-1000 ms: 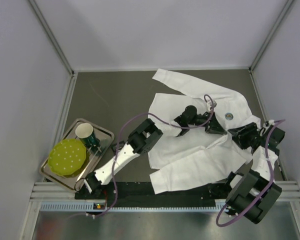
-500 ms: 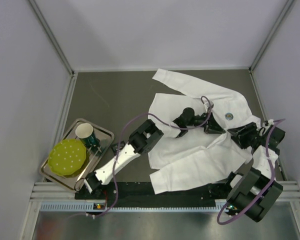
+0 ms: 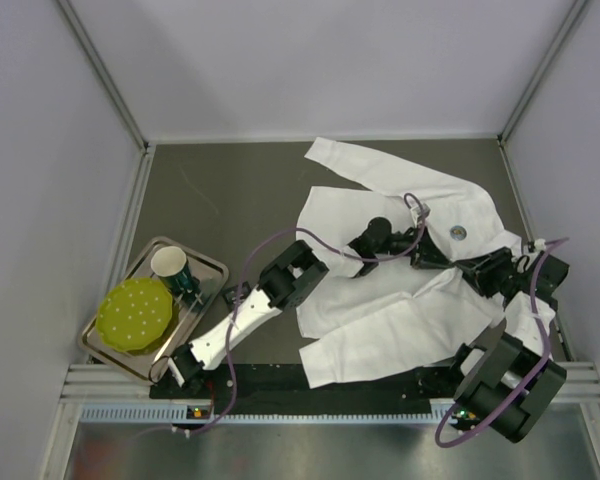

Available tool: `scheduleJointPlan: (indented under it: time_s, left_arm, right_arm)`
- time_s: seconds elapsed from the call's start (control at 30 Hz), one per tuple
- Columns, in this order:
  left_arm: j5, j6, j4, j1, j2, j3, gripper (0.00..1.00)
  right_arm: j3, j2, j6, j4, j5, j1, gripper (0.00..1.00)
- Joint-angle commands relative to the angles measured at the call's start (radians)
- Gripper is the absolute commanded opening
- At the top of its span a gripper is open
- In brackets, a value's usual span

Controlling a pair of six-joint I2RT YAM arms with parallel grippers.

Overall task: Remove the brooch from the garment
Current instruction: Remove the brooch from the clothes.

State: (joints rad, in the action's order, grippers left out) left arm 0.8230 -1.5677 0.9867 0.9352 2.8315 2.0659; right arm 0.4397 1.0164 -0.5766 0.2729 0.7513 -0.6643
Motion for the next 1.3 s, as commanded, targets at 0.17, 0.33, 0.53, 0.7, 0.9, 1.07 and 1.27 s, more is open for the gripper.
scheduleJointPlan:
  time_s: [0.17,0.33,0.53,0.7,0.9,1.07,1.27]
  left_arm:
    - [-0.042,-0.156,0.174,-0.022,0.020,0.071,0.00]
    - [-0.021,-0.124,0.155,-0.022,0.005,0.068,0.00]
    - [-0.002,-0.031,0.095,-0.006,-0.034,0.049,0.00]
    - [-0.015,-0.014,0.112,-0.001,-0.049,0.039,0.00]
    - [-0.033,0.060,0.133,-0.003,-0.104,-0.038,0.00]
    - [-0.022,0.064,0.224,-0.004,-0.107,-0.039,0.00]
    - [-0.016,0.173,0.129,-0.004,-0.144,-0.084,0.00]
  right_arm:
    - [0.001,-0.002,0.015,-0.032,0.020,-0.008,0.42]
    - [-0.001,0.013,0.014,-0.043,0.022,-0.006,0.37]
    - [0.017,0.021,0.001,-0.052,0.033,-0.006,0.37]
    - [0.010,0.024,0.004,-0.055,0.033,-0.006,0.26]
    - [0.002,0.017,0.001,-0.058,0.022,-0.006,0.20]
    - [-0.001,0.031,-0.003,-0.058,0.022,-0.006,0.13]
    - [0.004,0.024,-0.006,-0.064,0.065,-0.006,0.25]
